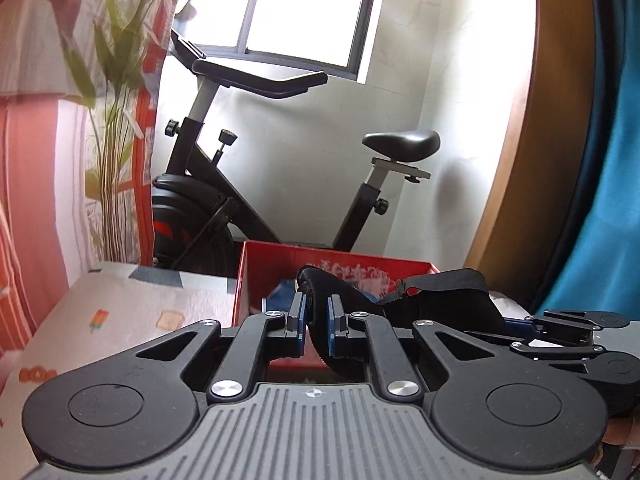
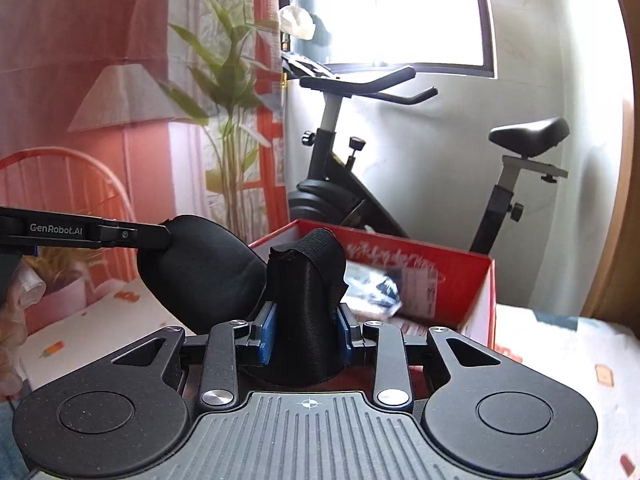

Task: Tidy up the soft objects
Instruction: 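Lift the black eye mask with both tools and lower it into the red box, then open both tools to release the eye mask in the box, then move both tools back toward the grey mesh cloth beside the box, then close the right tool on the grey mesh cloth while the left tool grips its other end, then lift the grey mesh cloth with both tools and carry it over the red box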

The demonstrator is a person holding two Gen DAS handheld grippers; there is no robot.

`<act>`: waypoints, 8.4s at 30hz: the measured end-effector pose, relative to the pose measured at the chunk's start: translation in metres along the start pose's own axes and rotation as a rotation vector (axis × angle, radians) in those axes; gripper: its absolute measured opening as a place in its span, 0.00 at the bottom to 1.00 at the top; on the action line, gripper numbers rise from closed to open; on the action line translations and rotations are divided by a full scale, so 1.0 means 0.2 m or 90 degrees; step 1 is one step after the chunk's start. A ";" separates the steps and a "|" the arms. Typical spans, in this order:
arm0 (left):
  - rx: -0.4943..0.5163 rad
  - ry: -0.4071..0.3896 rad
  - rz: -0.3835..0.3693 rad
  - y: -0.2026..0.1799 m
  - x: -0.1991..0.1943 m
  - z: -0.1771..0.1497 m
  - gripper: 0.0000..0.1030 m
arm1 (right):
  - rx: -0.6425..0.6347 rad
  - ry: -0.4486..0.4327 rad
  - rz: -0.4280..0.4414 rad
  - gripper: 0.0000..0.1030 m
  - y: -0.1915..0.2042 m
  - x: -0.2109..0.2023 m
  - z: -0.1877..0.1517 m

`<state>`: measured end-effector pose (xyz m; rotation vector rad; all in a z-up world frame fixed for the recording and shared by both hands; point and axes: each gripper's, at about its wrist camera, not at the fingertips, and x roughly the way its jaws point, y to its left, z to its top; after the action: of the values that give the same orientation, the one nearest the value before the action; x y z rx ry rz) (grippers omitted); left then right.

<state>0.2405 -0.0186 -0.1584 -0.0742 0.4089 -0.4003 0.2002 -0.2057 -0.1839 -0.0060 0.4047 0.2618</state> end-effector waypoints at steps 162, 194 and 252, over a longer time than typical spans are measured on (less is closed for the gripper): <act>-0.039 0.168 0.065 0.03 0.15 -0.57 0.13 | 0.136 0.095 -0.117 0.52 -0.21 0.04 -0.79; -0.132 0.203 0.084 0.16 -0.06 -0.77 0.14 | 0.080 0.075 -0.066 0.30 -0.01 -0.15 -0.73; -0.012 0.158 -0.029 -0.02 0.56 -0.06 0.12 | 0.096 0.129 -0.114 0.11 -0.39 0.40 0.01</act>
<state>0.3287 -0.0660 -0.2101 -0.0530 0.6566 -0.4525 0.2914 -0.2614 -0.2174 0.0793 0.6217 0.0531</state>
